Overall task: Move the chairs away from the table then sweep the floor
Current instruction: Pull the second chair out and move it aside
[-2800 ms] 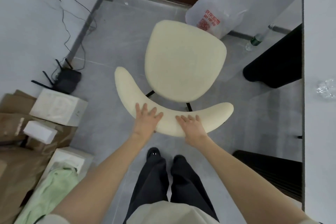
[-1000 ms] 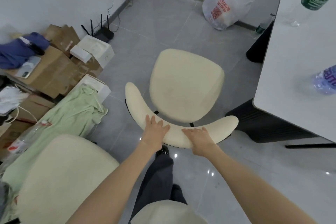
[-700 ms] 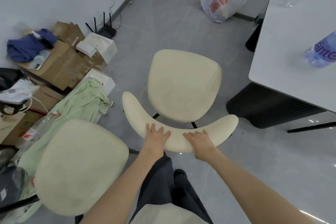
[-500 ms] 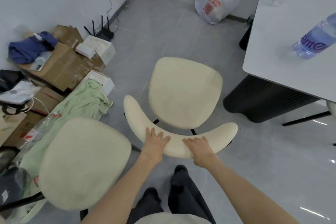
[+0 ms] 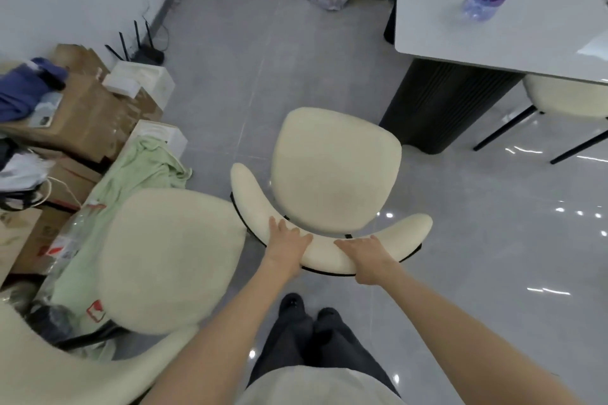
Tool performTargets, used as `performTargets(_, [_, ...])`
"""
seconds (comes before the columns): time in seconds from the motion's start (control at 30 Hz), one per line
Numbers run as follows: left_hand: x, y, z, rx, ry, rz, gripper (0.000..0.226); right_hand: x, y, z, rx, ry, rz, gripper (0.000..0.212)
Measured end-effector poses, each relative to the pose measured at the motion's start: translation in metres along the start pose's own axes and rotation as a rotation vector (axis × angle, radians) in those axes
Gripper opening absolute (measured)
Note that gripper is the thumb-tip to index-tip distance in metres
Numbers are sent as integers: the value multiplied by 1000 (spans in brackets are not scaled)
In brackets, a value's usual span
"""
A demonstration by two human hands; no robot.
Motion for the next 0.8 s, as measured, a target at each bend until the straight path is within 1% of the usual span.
performTargets(0.13, [-22,17,27,-5,0,-5,65,10,26,26,-12,4,-11,59])
performTargets(0.3, [-51,38,64,19,-14,7,64,19,55,60,12,-21,10,61])
performTargets(0.37, [-63,45,78,38,-26,16,64,23,65,72,-3,-36,14,60])
performTargets(0.53, [-88,56,112,94,-39,55,57,36,90,101,13,-52,39,62])
performTargets(0.7, [-100,75,139,60,-45,47,65,53,116,121,-19,-38,3,59])
performTargets(0.8, [-102,79,146,71,-38,33,63,60,120,130,2,-33,-9,61])
Point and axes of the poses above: each hand's wrist, its own z-axis away from the middle knuckle, its own y-axis out of the palm, x = y × z, the point moved 2 cm from there along -z, towards the middle knuckle, and after that the axes turned 2 degrees about -y, right-handed, at the moved point
